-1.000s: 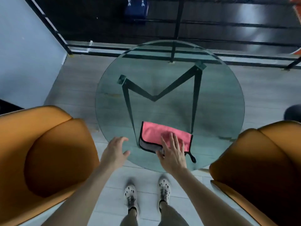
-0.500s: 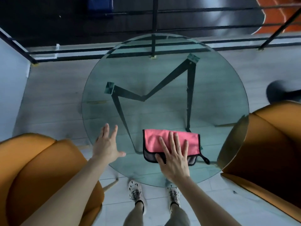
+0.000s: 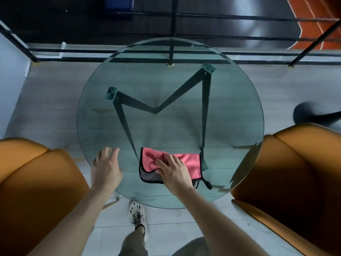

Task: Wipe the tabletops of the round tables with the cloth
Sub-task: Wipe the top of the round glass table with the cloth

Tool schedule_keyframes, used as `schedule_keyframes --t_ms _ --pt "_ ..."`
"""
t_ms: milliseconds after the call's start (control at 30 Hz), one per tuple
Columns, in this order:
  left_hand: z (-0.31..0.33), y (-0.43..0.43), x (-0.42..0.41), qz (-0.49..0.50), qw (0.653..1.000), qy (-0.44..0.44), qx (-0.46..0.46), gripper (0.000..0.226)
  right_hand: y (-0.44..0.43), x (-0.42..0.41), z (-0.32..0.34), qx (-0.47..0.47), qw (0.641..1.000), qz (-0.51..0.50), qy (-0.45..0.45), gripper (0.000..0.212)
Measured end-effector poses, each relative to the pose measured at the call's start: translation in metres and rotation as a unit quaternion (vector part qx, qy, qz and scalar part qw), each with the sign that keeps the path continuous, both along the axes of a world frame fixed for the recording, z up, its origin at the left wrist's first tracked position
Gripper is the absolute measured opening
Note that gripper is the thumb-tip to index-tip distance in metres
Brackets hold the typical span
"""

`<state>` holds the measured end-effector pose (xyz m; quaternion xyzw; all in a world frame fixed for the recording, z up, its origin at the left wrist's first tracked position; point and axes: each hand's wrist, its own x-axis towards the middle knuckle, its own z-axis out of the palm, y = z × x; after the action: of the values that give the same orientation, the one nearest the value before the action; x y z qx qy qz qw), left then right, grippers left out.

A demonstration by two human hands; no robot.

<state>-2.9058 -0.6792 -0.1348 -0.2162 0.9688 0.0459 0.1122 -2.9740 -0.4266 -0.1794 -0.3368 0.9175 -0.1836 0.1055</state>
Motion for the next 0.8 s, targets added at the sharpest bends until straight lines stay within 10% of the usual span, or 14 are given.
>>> schedule_keyframes --t_ms 233,533,800 --pt "-0.005 0.129 0.029 0.133 0.990 0.046 0.021 0.064 0.105 -0.002 -0.008 -0.071 0.989 0.128 -0.028 0.041" --pt "0.002 0.259 0.020 0.219 0.972 -0.042 0.078 0.092 0.200 -0.048 -0.014 -0.106 0.967 0.231 -0.011 0.040" --pt "0.010 0.259 0.007 0.236 0.968 -0.052 0.071 0.096 0.239 -0.235 0.002 -0.080 0.995 -0.056 0.036 0.039"
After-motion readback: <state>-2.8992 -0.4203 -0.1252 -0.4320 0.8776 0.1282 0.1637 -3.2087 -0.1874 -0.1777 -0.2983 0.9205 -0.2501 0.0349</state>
